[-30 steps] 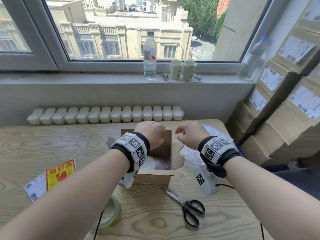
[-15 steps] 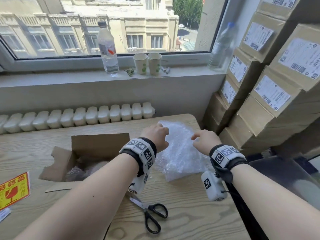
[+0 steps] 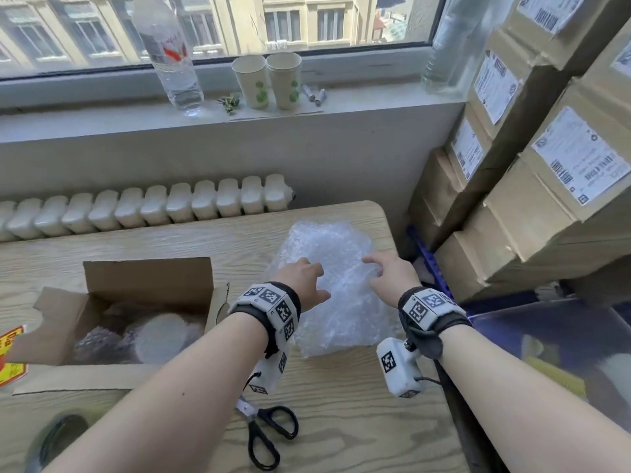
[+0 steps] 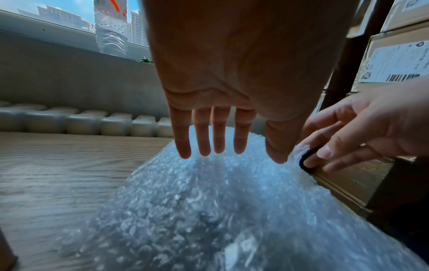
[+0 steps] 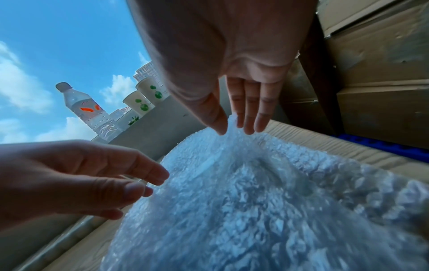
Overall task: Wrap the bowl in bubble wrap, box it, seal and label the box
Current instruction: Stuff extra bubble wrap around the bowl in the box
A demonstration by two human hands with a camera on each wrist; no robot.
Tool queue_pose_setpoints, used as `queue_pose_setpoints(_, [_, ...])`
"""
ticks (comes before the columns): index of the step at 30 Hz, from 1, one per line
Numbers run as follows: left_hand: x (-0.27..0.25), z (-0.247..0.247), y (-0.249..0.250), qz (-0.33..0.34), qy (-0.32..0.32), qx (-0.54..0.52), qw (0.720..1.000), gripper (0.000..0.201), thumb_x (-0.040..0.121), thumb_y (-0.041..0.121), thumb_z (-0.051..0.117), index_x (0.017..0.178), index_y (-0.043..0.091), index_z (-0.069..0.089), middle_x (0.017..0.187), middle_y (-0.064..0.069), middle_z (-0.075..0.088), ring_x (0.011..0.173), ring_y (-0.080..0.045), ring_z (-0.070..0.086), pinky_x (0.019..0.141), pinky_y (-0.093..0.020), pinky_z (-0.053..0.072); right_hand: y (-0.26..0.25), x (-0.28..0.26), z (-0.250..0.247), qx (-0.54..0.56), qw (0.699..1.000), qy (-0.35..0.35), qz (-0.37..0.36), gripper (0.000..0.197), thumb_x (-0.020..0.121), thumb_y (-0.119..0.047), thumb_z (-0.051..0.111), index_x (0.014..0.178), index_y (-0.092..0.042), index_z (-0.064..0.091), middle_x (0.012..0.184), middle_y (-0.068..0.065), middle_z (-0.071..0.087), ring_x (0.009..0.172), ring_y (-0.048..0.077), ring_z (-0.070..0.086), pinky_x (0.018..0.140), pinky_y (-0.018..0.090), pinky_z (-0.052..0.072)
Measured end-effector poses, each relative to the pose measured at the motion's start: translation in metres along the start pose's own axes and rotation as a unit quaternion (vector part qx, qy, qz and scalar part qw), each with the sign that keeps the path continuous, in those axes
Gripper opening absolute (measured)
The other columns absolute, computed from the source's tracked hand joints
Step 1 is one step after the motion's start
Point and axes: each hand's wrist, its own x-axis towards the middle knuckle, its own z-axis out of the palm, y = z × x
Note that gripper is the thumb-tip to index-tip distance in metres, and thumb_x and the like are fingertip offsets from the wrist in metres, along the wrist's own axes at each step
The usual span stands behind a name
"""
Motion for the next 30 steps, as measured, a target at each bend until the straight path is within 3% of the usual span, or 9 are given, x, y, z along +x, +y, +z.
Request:
queue_pose_setpoints(5, [0.003,0.001,0.004,-0.015,0.011,-0.017,1.0,0.068,0.085,0.064,0.048,0.136,0.021,0.043,0.141,-0.001,0.042,0.12,-0.02,0.05,0.09,-0.033,0.043,-0.004,0.006,-0.003,0.048,0.996,0.072,-0.006,0.029,0.085,-0.001,0.056,0.102,-0.018,0.072,0.092,-0.002,0.064,0.096,0.016,0.061,0.086,0.021,0.044])
queue_pose_setpoints(9, [0.0,-0.003,0.009,-0.002,0.045,-0.031,0.999,0.08,0.076,0.073,0.051,0.137,0.023,0.041,0.137,0.0,0.044,0.118,-0.02,0.049,0.09,-0.034,0.044,-0.02,0.004,-0.014,0.121,0.986,0.108,-0.032,0.007,0.079,-0.013,0.072,0.086,-0.016,0.074,0.081,-0.001,0.068,0.085,0.015,0.063,0.083,0.026,0.048])
queue_pose_setpoints(11, [-0.004,-0.008,0.011,0.014,0.068,-0.027,0.997,0.076,0.076,0.068,0.055,0.135,0.022,0.04,0.132,-0.001,0.047,0.116,-0.021,0.049,0.09,-0.037,0.046,-0.031,0.001,-0.02,0.171,0.976,0.123,-0.054,0.007,0.08,-0.015,0.072,0.076,-0.021,0.07,0.077,0.0,0.07,0.081,0.017,0.066,0.082,0.031,0.053])
queue_pose_setpoints(13, [-0.011,-0.018,0.014,0.024,0.117,-0.025,0.993,0.048,0.084,0.045,0.056,0.122,0.016,0.046,0.119,-0.003,0.053,0.107,-0.024,0.053,0.078,-0.033,0.044,-0.043,-0.002,-0.026,0.21,0.964,0.142,-0.079,0.015,0.08,-0.015,0.07,0.07,-0.024,0.064,0.071,0.0,0.069,0.078,0.021,0.067,0.081,0.035,0.054])
queue_pose_setpoints(16, [-0.024,-0.039,0.018,0.023,0.209,-0.054,0.976,0.012,0.092,0.018,0.041,0.099,0.01,0.048,0.102,-0.008,0.057,0.095,-0.029,0.054,0.068,-0.031,0.033,-0.06,-0.009,-0.037,0.216,0.949,0.204,-0.106,0.012,0.082,-0.011,0.065,0.083,-0.023,0.062,0.08,-0.003,0.067,0.079,0.017,0.064,0.076,0.025,0.05])
queue_pose_setpoints(20, [-0.047,-0.066,0.009,0.057,0.291,-0.114,0.948,0.018,0.097,0.023,0.036,0.08,0.016,0.037,0.087,-0.003,0.045,0.078,-0.026,0.045,0.067,-0.032,0.032,-0.076,-0.026,-0.054,0.238,0.939,0.223,-0.108,0.059,0.08,-0.005,0.065,0.132,-0.026,0.047,0.114,-0.002,0.056,0.101,0.013,0.055,0.087,0.021,0.041])
queue_pose_setpoints(23, [-0.063,-0.082,-0.003,0.092,0.293,-0.17,0.936,0.025,0.096,0.022,0.041,0.072,0.018,0.036,0.078,0.0,0.046,0.077,-0.027,0.047,0.069,-0.034,0.037,-0.086,-0.037,-0.062,0.217,0.949,0.196,-0.115,0.082,0.074,-0.004,0.069,0.145,-0.027,0.033,0.139,0.003,0.043,0.127,0.017,0.044,0.104,0.028,0.037])
queue_pose_setpoints(27, [-0.085,-0.092,-0.021,0.094,0.302,-0.262,0.912,0.029,0.084,0.038,0.042,0.075,0.011,0.051,0.074,-0.008,0.062,0.076,-0.031,0.057,0.071,-0.042,0.05,-0.104,-0.053,-0.066,0.158,0.955,0.2,-0.155,0.039,0.075,-0.018,0.071,0.112,-0.015,0.062,0.121,0.0,0.059,0.113,0.019,0.055,0.101,0.038,0.043])
queue_pose_setpoints(30, [-0.103,-0.098,-0.039,0.042,0.351,-0.234,0.906,0.023,0.087,0.042,0.054,0.081,0.02,0.059,0.076,0.002,0.064,0.078,-0.023,0.058,0.072,-0.034,0.048,-0.117,-0.065,-0.062,0.185,0.948,0.212,-0.147,0.009,0.083,-0.023,0.07,0.089,-0.019,0.063,0.1,-0.006,0.063,0.101,0.017,0.06,0.095,0.034,0.046])
